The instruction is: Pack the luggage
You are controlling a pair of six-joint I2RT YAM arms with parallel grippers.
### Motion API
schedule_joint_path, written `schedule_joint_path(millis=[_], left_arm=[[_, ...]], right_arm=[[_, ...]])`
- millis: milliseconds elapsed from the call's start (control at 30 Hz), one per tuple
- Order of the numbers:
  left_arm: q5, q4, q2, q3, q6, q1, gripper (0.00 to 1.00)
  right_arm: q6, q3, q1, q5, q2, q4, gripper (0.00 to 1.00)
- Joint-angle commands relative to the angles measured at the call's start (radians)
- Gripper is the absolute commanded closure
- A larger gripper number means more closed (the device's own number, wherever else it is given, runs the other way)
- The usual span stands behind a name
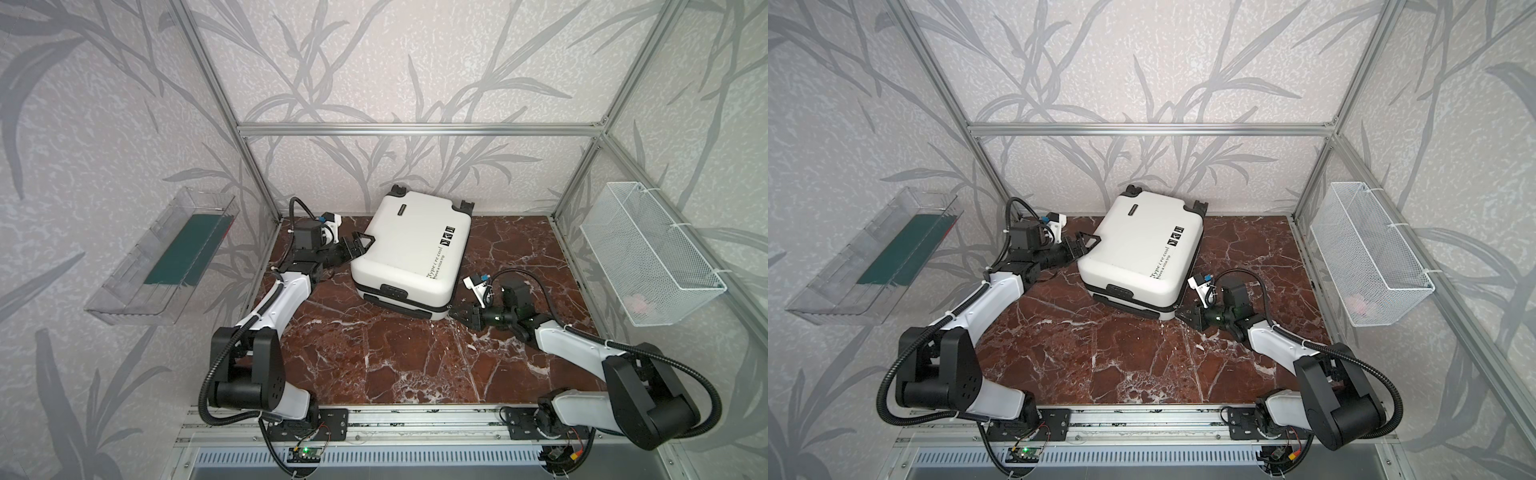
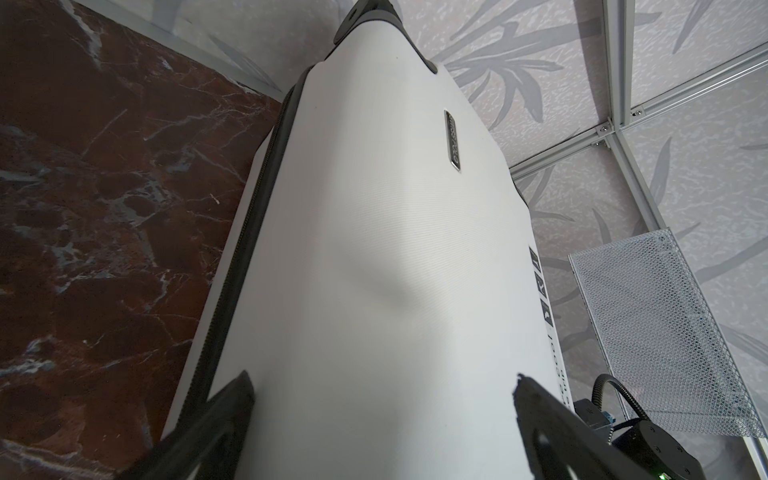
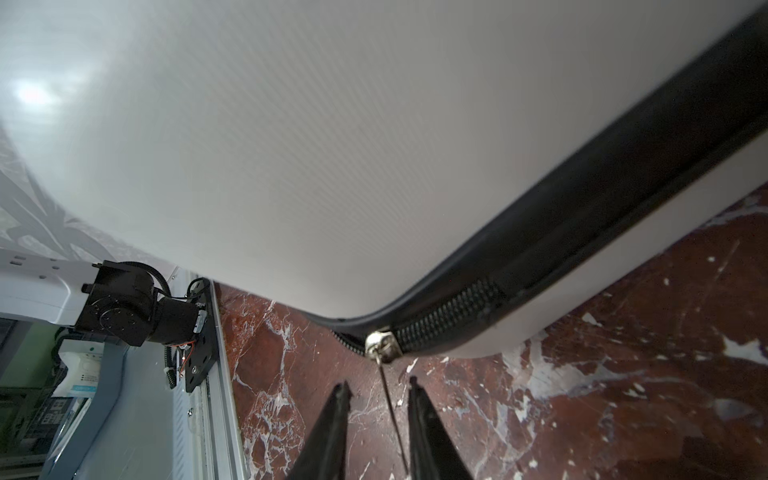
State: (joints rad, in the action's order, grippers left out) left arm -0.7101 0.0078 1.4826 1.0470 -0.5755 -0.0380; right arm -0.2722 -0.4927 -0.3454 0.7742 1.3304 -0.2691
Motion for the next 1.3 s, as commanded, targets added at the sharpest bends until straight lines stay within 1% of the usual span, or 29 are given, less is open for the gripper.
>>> schedule_joint_path(millis=[0,67,167,300,400,533,600,667,800,900,1100,1267], left_arm=[[-0.028,0.009,0.005,0.036,0.005,0.004,0.01],[-0.026,0.011,0.005,0.036,0.006,0.003,0.01],[-0.029,0.011,0.008,0.039,0.002,0.004,0.01],[-0.032,0.015,0.011,0.038,0.000,0.003,0.01],[-0.035,0.019,0.011,0.036,0.000,0.003,0.01],[-0.034,0.017,0.012,0.036,0.000,0.004,0.01],[-0.035,0.017,0.014,0.038,0.003,0.003,0.01],[-0.035,0.015,0.015,0.041,0.002,0.003,0.01],[-0.037,0.019,0.019,0.041,0.000,0.003,0.01],[-0.039,0.019,0.022,0.039,-0.001,0.004,0.01],[-0.046,0.035,0.039,0.030,-0.015,0.003,0.01],[-0.049,0.047,0.043,0.011,-0.032,-0.001,0.01]], right_arm=[[-0.014,0.010,-0.004,-0.004,0.030,-0.044,0.71],[-0.020,0.010,-0.006,-0.007,0.045,-0.058,0.72],[-0.027,0.010,-0.006,-0.007,0.052,-0.070,0.76],[-0.026,0.010,-0.007,-0.007,0.030,-0.055,0.84],[-0.021,0.009,-0.010,-0.007,0.005,-0.029,0.92],[-0.002,0.007,-0.021,-0.025,-0.031,0.023,1.00],[0.002,0.007,-0.029,-0.050,-0.055,0.056,1.00],[0.012,-0.003,-0.040,-0.100,-0.080,0.119,1.00],[0.020,-0.036,-0.056,-0.241,-0.109,0.287,1.00],[0.014,-0.050,-0.074,-0.302,-0.128,0.367,1.00],[0.007,-0.066,-0.127,-0.334,-0.161,0.415,1.00],[0.009,-0.081,-0.147,-0.335,-0.164,0.428,1.00]])
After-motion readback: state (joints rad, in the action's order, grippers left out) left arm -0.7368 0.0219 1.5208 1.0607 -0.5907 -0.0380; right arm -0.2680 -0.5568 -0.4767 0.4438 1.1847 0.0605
